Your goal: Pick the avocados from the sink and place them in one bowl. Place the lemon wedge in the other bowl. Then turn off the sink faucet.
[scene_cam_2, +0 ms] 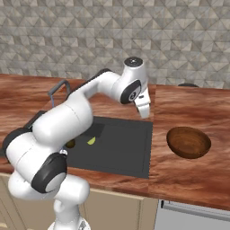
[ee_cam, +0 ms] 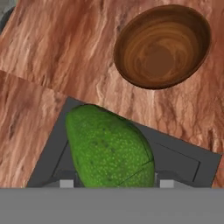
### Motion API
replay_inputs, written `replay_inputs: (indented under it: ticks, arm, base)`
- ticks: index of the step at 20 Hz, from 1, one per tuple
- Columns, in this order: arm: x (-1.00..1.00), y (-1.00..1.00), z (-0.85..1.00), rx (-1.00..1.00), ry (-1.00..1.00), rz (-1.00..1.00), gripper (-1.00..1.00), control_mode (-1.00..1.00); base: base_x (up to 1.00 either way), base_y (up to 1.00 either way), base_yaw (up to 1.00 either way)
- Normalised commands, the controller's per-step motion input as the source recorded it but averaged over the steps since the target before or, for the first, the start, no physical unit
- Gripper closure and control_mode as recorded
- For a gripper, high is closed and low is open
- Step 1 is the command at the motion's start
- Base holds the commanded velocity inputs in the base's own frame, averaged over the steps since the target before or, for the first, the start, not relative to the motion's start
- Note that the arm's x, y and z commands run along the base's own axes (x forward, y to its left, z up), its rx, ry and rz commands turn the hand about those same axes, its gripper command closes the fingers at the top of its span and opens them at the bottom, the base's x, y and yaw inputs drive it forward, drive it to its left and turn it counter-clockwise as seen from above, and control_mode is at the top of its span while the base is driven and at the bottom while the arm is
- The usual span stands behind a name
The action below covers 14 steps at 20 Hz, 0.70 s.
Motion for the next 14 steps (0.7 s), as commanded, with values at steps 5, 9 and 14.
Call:
replay_inputs:
  ticks: [5, 9, 14]
  arm:
    - [0.0, -0.02, -0.23, -0.2, 0.0, -0.01, 1.0, -1.0]
    - [-0.04, -0.34, -0.23, -0.1, 0.0, -0.07, 1.0, -1.0]
    - [-0.1, -0.54, -0.01, -0.03, 0.02, -0.09, 1.0, -1.0]
  base:
    - [0.0, 0.0, 0.0]
    - [0.0, 0.0, 0.0]
    - [0.0, 0.0, 0.0]
